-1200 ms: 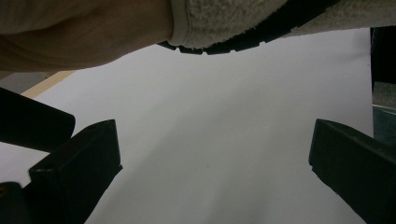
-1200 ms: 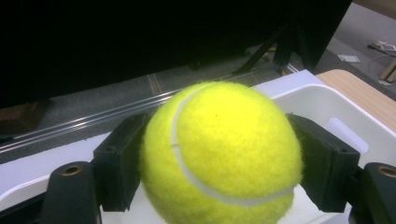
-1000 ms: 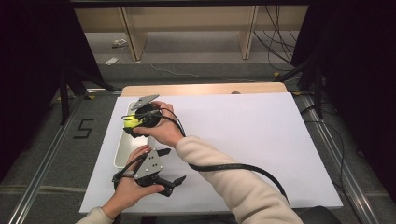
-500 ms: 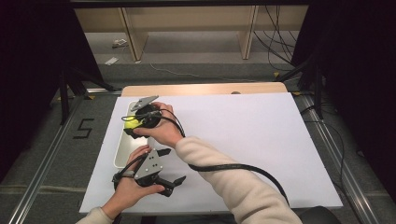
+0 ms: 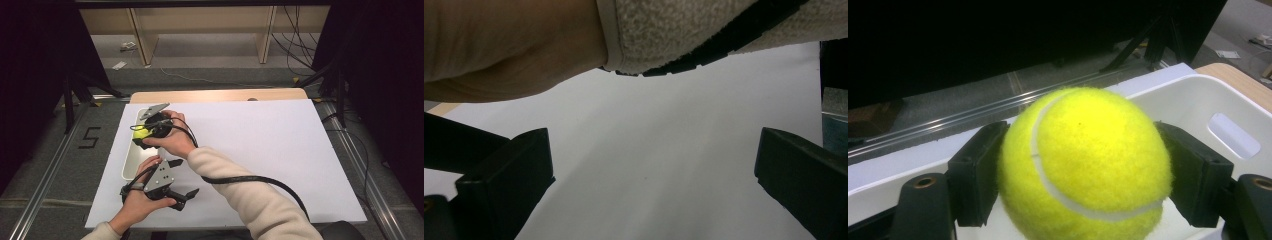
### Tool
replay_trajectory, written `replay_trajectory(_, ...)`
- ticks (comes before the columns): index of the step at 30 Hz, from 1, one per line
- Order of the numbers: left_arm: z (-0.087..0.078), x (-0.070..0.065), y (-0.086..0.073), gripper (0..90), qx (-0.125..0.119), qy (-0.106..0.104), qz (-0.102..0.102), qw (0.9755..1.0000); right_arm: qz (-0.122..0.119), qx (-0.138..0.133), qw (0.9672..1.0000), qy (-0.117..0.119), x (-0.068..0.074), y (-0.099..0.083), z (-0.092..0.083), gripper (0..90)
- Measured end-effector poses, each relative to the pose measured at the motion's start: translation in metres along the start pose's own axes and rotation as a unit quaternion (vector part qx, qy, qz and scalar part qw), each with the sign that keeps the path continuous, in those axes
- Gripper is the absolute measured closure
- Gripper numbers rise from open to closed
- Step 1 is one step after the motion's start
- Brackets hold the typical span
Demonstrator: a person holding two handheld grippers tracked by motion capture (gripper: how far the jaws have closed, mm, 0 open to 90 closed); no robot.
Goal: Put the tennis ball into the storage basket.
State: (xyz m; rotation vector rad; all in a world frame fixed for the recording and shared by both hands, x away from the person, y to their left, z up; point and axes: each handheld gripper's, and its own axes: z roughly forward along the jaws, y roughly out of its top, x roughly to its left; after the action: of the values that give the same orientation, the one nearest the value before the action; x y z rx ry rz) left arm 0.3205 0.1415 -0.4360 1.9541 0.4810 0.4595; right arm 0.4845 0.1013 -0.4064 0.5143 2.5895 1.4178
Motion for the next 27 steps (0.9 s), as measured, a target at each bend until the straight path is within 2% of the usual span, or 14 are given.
replay_trajectory(27,0.0001,-0.0002,0.0,1.7,0.0,-0.001,0.001,1.0,-0.001,0.01,0.9999,0.003,0.0015,-0.0048,0.0068,25.6)
